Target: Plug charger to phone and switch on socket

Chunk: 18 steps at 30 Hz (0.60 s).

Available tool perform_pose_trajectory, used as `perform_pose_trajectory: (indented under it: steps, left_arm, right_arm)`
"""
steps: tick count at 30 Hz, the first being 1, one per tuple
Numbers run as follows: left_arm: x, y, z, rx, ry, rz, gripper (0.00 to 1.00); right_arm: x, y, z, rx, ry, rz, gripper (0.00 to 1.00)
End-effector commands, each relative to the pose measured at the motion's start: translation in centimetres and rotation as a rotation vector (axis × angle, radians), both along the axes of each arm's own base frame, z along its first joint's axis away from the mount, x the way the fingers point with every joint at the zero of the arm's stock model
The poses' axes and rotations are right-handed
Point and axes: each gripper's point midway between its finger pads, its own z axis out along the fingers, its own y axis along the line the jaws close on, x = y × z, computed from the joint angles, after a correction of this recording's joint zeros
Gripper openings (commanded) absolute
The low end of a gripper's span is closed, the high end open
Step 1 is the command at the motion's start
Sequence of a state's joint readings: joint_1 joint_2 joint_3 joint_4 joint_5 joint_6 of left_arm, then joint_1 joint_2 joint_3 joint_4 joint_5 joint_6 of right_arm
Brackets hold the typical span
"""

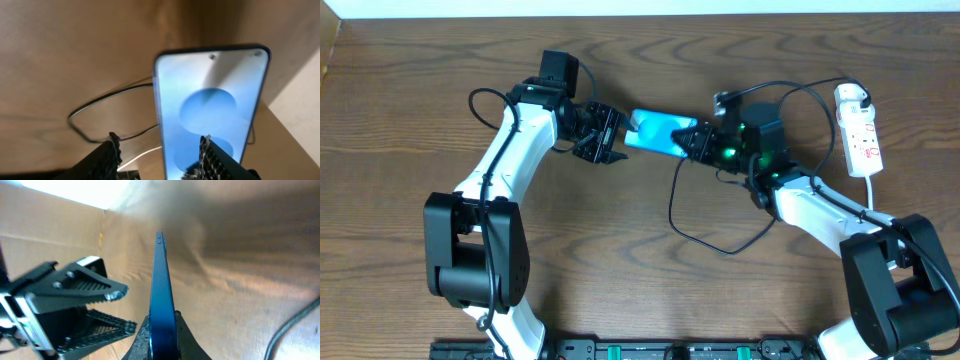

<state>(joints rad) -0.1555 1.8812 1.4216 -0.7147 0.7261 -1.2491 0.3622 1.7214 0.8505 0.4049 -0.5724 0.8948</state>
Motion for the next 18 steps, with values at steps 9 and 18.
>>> perform_pose_trajectory:
  steps: [9,18]
  left_arm:
    - [5.1,-1.5,4.1,-0.08,-0.343,-0.059,0.5]
    - [7.2,-1.8,5.9,-0.098,-0.473,-0.058,0.51]
  right_arm:
    - [4.4,-3.2,5.2,0.216,-0.026,-0.223,0.01]
    - [6.3,-4.8,7.1,0.453,0.114,-0.424,0.01]
